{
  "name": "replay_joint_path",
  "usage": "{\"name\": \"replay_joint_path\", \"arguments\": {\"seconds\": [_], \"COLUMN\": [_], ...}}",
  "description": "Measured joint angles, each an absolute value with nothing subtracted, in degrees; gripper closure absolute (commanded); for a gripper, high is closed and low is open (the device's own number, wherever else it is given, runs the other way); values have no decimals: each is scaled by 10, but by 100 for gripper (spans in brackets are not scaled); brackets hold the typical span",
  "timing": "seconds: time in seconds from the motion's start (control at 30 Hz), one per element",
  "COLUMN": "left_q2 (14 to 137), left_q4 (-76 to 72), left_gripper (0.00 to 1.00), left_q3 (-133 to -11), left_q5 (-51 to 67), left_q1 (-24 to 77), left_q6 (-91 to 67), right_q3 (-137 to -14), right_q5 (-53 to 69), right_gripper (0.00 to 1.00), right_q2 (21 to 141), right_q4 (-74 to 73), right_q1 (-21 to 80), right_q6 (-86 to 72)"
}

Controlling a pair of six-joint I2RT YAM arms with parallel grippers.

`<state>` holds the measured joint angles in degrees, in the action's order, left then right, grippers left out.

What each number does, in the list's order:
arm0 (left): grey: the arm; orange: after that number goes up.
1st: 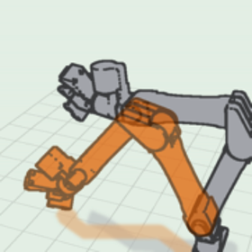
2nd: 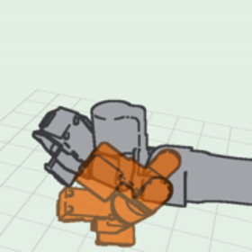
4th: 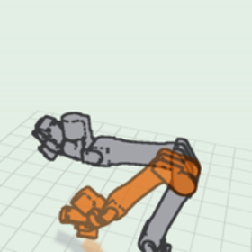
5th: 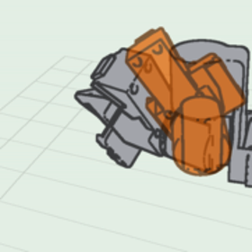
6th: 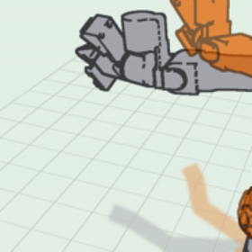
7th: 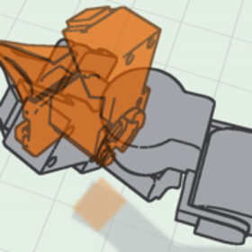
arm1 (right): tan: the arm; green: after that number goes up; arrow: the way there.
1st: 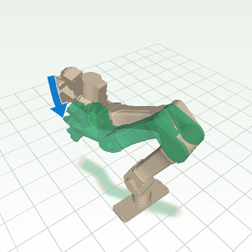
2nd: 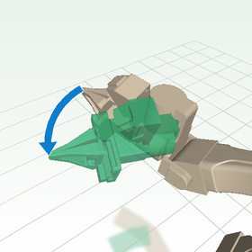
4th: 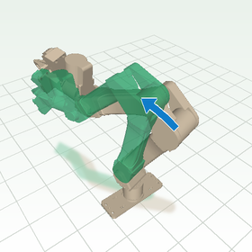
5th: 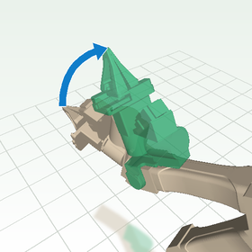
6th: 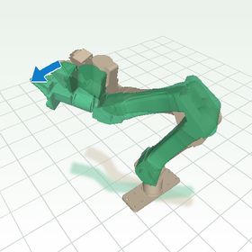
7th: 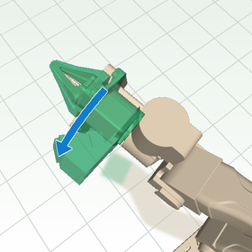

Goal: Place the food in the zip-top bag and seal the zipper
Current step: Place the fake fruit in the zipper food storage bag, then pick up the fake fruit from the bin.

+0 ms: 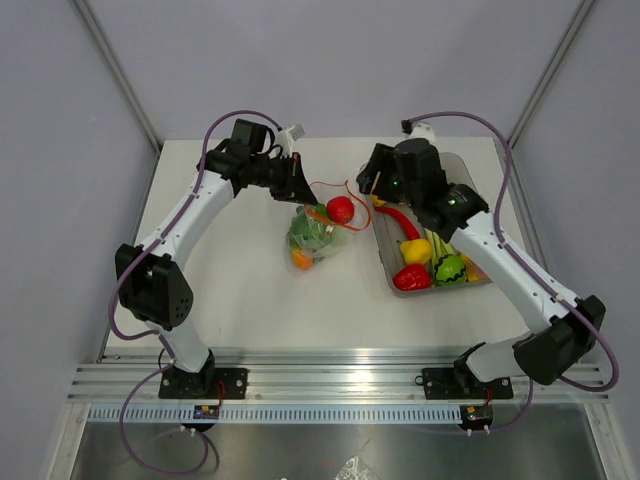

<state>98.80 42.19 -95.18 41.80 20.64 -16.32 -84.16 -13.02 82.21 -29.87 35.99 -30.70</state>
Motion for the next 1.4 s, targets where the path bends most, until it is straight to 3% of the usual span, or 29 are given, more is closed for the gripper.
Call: {"name": "replay_joint_path", "arguments": {"seconds": [0.1,0.27,0.47,0.97,1.23,1.4], "left_q2": [988,988,988,987,983,983], "left_q4": [422,422,423,424,419,419], "left_gripper": [100,100,100,100,100,100], "left_q3": [-952,-952,-952,-950,-943,-944], "left_q5": [418,418,418,416,416,416], "left_q1": [206,206,206,206,206,206], "left_q6": [-163,-163,-162,-157,-157,-156], "right_q3": [-824,-815,-795,-767,-764,-744], "right_q5": [-131,-141,-126,-95,-67,-56], "right_gripper": [41,42,38,38,24,20], "right_q2": [791,828,899,899,910,925], "right_q4": [-296,-299,-298,-281,-265,-231], "right_q1": [300,238,233,229,189,159], "right_q6": [-316,-326,-340,-349,-367,-410]}}
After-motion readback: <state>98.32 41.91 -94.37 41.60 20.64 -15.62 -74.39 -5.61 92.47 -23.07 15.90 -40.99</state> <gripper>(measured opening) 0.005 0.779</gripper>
